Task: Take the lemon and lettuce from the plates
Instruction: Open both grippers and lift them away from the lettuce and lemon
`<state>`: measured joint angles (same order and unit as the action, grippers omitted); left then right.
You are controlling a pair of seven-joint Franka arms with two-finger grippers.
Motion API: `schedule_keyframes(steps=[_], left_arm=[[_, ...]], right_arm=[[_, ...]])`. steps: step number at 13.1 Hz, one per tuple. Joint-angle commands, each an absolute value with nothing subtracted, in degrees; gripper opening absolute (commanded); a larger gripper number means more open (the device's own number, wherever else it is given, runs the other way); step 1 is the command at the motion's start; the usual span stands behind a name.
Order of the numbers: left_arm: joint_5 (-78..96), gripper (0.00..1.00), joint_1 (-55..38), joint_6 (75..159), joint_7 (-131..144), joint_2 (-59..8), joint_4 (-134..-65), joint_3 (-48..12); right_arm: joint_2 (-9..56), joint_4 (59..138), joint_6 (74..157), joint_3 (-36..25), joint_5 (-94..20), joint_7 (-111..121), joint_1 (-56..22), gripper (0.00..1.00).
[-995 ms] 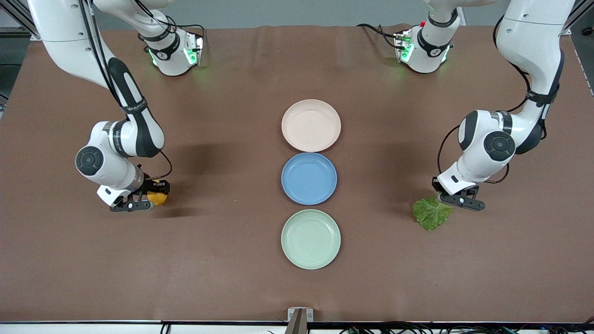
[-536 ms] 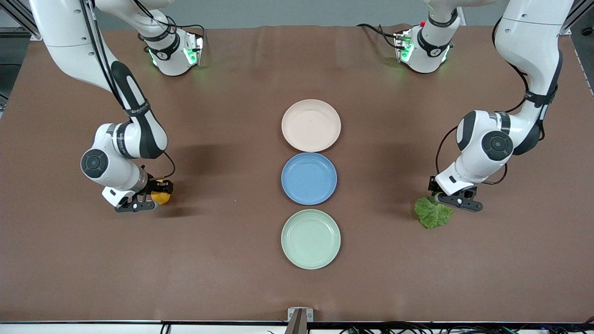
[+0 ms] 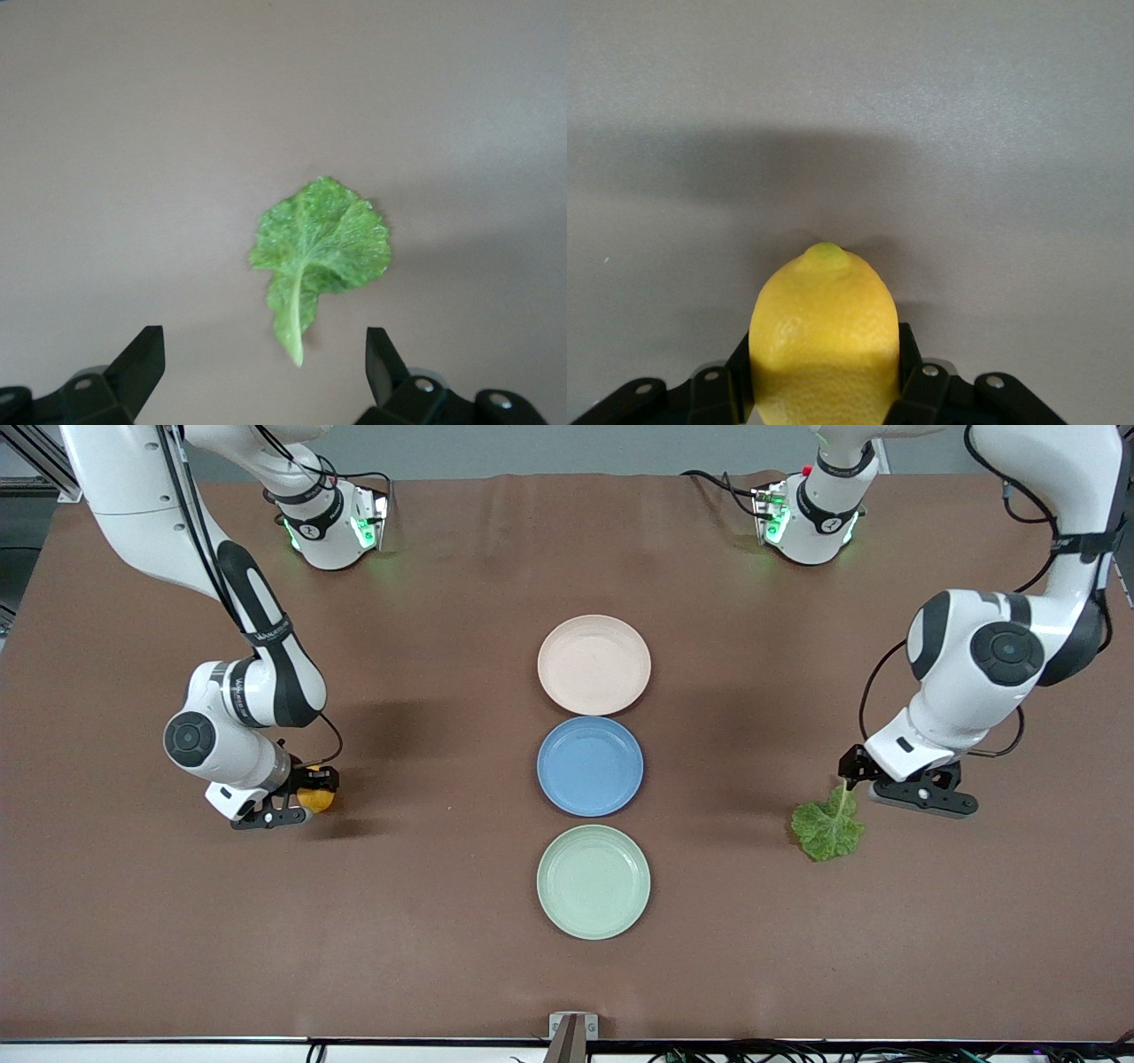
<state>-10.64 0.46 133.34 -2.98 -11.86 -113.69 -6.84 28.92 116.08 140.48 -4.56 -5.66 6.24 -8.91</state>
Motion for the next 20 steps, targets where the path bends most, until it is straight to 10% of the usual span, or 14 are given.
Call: schedule_keyframes(steps=[1, 11, 20], left_arm=[[-10.9, 1.0, 0.7, 122.3, -1.0, -9.9, -107.6, -7.5], [-10.2, 1.0, 0.4, 94.0, 0.9, -6.6, -87.6, -8.8], [-9.5, 1.0, 1.1, 91.3, 0.6, -6.4, -83.3, -8.3]], right_arm=[[28.6, 115.8, 139.9, -4.0, -6.8, 6.5, -8.6, 1.0], [19.3, 96.7, 107.3, -9.2, -0.2, 7.1, -6.1, 1.0], [19.8, 77.3, 89.3, -9.1, 0.2, 6.5, -2.5, 1.0]])
